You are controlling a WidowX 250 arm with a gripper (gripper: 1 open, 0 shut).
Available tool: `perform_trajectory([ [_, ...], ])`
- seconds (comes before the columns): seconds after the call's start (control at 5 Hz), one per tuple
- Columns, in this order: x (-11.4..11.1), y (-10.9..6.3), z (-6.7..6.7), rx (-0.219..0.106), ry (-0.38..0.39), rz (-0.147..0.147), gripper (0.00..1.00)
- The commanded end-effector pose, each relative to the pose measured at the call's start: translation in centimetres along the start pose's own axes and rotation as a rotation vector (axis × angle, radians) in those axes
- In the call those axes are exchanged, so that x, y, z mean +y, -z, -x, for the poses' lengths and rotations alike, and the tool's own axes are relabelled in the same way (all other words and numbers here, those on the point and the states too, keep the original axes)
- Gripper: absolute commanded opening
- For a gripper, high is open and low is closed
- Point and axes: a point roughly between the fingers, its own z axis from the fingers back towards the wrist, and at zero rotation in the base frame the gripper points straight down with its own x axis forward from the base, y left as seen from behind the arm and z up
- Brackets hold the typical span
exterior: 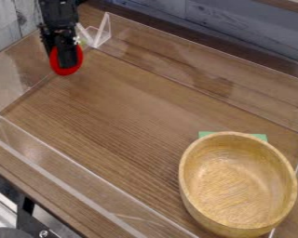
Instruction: Move the red object to the right side of the table
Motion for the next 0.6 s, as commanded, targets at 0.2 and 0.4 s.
perform_trajectory([
  [0.2, -6.0, -4.8, -2.1, -0.122, 0.055, -0.038, 0.00],
  [0.4, -9.7, -4.2, -4.3, -0.117, 0.086, -0.011, 0.00],
])
